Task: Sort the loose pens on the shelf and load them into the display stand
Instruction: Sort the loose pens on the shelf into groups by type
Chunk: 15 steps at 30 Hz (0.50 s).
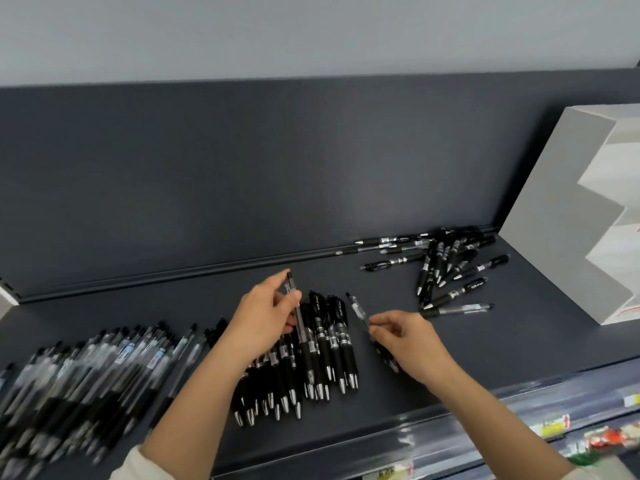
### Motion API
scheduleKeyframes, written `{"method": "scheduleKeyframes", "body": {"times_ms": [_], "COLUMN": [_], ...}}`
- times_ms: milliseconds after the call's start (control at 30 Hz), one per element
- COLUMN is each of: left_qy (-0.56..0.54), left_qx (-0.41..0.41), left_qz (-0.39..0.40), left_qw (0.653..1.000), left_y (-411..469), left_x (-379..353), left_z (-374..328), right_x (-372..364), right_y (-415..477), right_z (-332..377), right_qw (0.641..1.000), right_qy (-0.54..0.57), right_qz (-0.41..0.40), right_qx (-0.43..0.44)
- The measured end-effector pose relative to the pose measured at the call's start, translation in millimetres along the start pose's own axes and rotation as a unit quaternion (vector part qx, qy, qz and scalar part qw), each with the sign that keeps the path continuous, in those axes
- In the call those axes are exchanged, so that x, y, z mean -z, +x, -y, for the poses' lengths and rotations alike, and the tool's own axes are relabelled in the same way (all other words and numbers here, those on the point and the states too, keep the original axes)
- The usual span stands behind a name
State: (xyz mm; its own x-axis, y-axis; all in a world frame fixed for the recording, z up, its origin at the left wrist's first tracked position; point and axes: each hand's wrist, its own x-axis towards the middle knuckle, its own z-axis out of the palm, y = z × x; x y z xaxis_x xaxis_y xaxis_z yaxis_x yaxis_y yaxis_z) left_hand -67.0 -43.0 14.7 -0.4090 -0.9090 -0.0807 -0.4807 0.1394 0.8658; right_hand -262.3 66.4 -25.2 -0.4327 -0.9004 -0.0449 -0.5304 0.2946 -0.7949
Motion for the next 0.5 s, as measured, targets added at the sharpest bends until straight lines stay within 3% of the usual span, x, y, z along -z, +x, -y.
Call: {"method": "scheduleKeyframes", "body": {"times_ms": [167,300,500], "left_qy": [-0.055,-0.034,0.114], "left_qx": [0.022,0.022,0.054], "left_qz": [-0.003,-0.064,-0.162], "left_qw": [0.998,0.997,0.979], "left_y": [-8.2,-17.9,-51.9], "left_x": [14.0,47.8,133.6], "left_z": [2.1,13.1,52.6], "right_x": [-1.5,-13.5,-76.3], "right_y": [-3.9,-4.2,-1.2], "right_z": [18.9,55.1,118.8], "right_qw": [0.999,0.997,0.987], "right_qy": [0.042,0.056,-0.001], "right_qz": [-0.009,0.024,0.116], "right_qx": [0.012,0.053,0.112]}}
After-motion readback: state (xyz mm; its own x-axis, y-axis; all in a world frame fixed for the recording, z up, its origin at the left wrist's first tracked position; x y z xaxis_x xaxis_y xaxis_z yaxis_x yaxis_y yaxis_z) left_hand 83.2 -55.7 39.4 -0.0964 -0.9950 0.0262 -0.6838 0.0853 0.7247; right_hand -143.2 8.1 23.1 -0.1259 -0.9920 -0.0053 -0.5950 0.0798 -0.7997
